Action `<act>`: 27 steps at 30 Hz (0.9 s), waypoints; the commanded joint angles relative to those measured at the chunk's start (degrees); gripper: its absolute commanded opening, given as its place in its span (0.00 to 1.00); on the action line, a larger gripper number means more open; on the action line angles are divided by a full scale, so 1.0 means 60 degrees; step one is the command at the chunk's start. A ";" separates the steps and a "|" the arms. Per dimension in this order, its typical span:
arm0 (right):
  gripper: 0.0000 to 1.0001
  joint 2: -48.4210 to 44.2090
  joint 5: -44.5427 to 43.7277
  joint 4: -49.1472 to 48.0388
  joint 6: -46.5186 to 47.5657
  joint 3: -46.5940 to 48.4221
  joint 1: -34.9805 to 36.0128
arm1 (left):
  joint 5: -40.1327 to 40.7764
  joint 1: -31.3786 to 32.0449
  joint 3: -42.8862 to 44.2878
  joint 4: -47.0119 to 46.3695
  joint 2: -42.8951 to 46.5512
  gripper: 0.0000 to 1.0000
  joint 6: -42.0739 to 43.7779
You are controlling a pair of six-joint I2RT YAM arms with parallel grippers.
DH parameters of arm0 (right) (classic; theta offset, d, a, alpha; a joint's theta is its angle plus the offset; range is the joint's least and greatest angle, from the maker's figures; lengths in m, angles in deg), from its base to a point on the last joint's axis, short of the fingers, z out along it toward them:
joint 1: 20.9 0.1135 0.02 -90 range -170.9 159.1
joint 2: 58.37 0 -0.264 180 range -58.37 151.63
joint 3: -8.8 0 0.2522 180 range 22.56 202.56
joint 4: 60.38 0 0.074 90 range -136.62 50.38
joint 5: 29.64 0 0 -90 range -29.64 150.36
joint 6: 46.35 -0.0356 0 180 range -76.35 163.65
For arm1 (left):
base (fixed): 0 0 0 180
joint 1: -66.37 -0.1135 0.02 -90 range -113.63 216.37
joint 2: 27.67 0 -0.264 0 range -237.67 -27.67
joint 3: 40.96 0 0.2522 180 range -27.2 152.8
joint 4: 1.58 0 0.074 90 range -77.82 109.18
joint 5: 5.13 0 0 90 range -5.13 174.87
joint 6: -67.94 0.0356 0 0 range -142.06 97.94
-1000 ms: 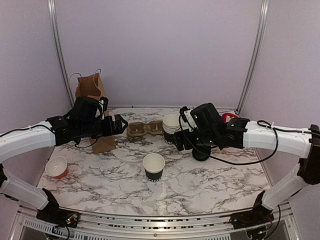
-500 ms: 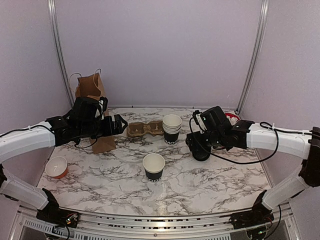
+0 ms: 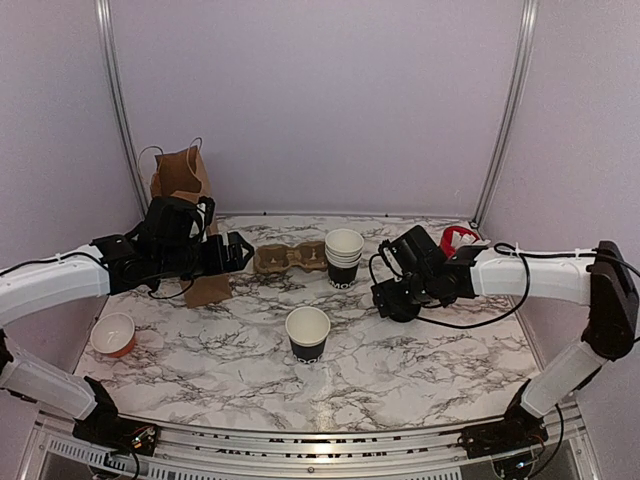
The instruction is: Pack the takeout coffee
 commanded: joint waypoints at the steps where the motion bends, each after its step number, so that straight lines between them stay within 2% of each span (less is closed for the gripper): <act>1: 0.88 0.0205 -0.0290 0.0192 0.0148 0.0300 -0.0085 | 0.0187 -0.0038 -0.0132 -0.0235 0.0327 0.99 0.0046; 11: 0.87 0.0753 -0.1055 0.0857 0.0245 0.0617 -0.0144 | 0.0182 -0.0036 -0.0105 -0.0239 0.0261 0.99 0.0041; 19: 0.76 0.1214 -0.1754 0.1480 -0.0071 0.1075 0.0030 | 0.0142 -0.0044 -0.0009 -0.0238 0.0107 0.99 0.0070; 27: 0.83 0.1795 -0.2602 0.1788 -0.0129 0.1444 0.0503 | 0.0114 -0.0037 0.0086 -0.0239 0.0032 0.99 0.0108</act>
